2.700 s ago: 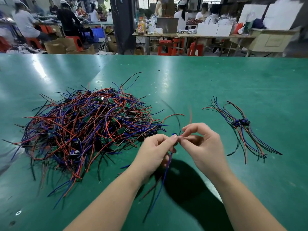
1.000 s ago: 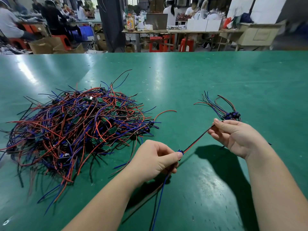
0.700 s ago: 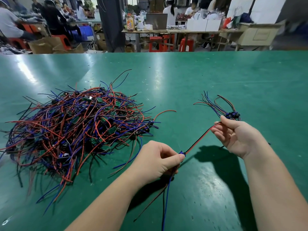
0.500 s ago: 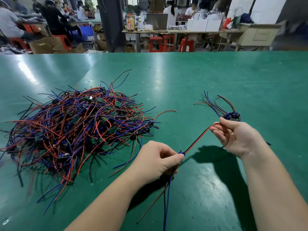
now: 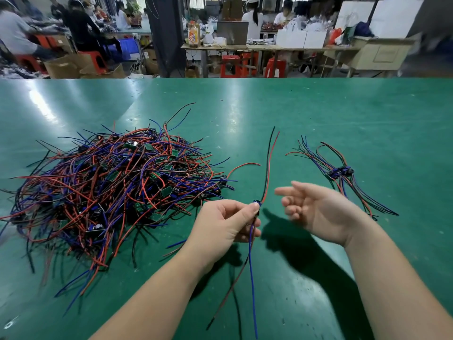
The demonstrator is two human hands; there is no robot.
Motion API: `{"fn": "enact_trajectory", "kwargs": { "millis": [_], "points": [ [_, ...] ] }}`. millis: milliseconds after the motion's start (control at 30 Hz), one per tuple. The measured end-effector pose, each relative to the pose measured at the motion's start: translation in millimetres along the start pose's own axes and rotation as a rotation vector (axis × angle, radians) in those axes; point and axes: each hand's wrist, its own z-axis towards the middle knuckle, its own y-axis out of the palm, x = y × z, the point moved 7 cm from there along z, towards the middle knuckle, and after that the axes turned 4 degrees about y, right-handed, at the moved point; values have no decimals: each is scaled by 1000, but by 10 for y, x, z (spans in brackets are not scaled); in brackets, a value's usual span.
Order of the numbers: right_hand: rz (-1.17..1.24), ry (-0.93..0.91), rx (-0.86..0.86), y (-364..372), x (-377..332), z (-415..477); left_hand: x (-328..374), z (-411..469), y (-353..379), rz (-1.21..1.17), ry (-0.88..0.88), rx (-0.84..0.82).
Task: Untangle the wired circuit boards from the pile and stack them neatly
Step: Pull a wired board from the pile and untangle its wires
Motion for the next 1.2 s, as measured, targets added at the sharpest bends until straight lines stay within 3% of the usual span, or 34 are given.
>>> {"fn": "enact_trajectory", "kwargs": {
  "millis": [100, 167, 533, 667, 900, 1200],
  "points": [
    [-148, 11, -172, 291, 148, -20, -28, -14, 33, 14, -13, -33],
    [-180, -34, -180, 345, 153, -23, -52, -24, 68, 18, -26, -57],
    [112, -259, 231, -344, -297, -67, -162, -83, 189, 78, -105, -221],
    [273, -268, 272, -413, -302, -51, -166, -55, 162, 96, -104, -202],
    [316, -206, 348, -454, -266, -76, -171, -52, 180, 93, -113, -205],
    [364, -107, 283, -435, -196, -56, -202, -44, 137, 169, -116, -195]
  ]
}}
